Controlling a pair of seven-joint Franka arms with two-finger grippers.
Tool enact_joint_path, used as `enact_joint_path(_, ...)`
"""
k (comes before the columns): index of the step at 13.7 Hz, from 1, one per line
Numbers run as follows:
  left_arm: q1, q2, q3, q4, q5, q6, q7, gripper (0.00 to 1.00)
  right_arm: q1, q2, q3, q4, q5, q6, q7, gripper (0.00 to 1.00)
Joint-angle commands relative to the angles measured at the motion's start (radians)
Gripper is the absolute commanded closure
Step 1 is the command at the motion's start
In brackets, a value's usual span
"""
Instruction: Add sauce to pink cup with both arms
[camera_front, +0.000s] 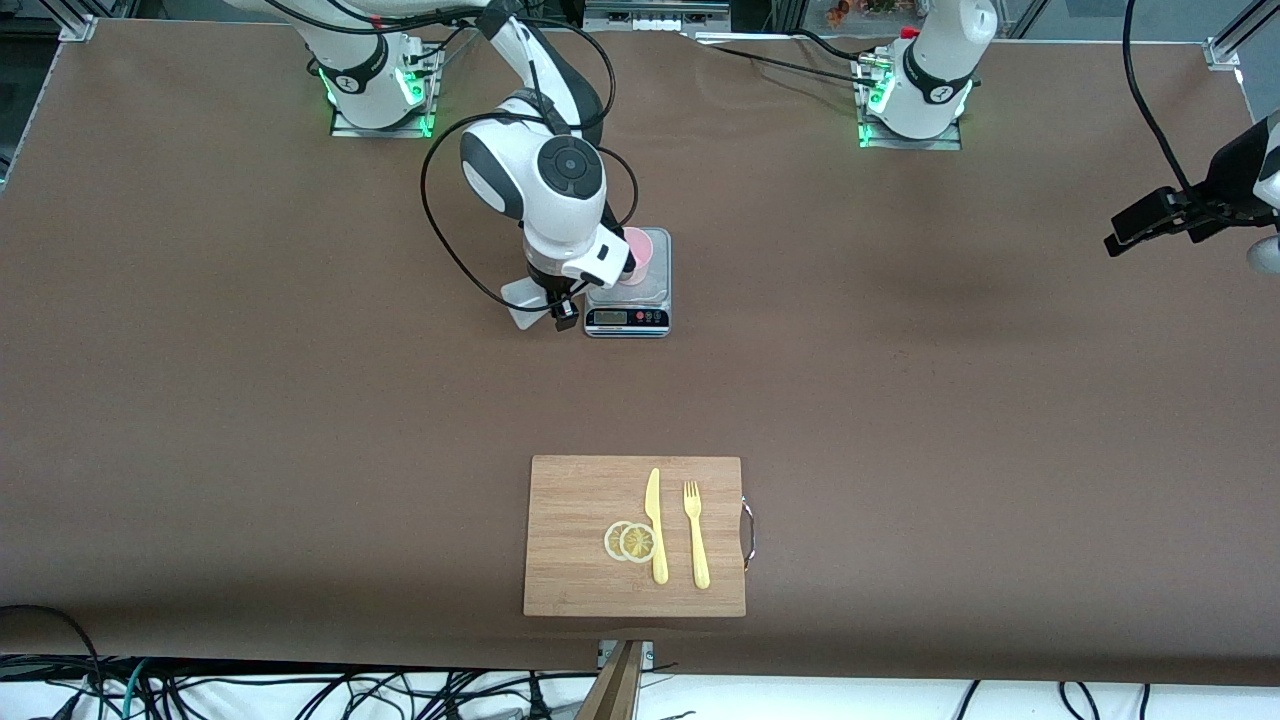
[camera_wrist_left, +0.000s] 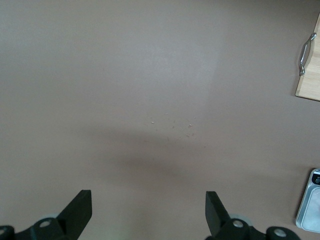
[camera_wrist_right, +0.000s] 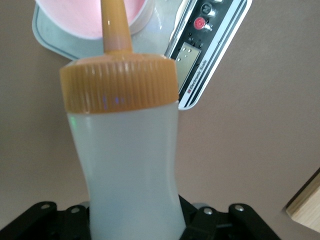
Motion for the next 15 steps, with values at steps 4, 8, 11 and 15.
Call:
enact_joint_path(4,0.005,0.015,0.002,0.032,-0.032,-0.014,0.008,0.00,0.044,-0.027,-0.005,0.028,-0.080,-0.114,0.080,1.00)
enact_joint_path(8,0.005,0.015,0.002,0.032,-0.032,-0.014,0.008,0.00,0.059,-0.021,-0.005,0.034,-0.112,-0.139,0.117,1.00)
enact_joint_path(11,0.005,0.015,0.002,0.033,-0.032,-0.014,0.008,0.00,0.076,-0.015,-0.005,0.034,-0.134,-0.160,0.139,1.00)
enact_joint_path(15,0.005,0.015,0.002,0.032,-0.037,-0.014,0.008,0.00,0.097,-0.012,-0.007,0.034,-0.161,-0.165,0.189,1.00)
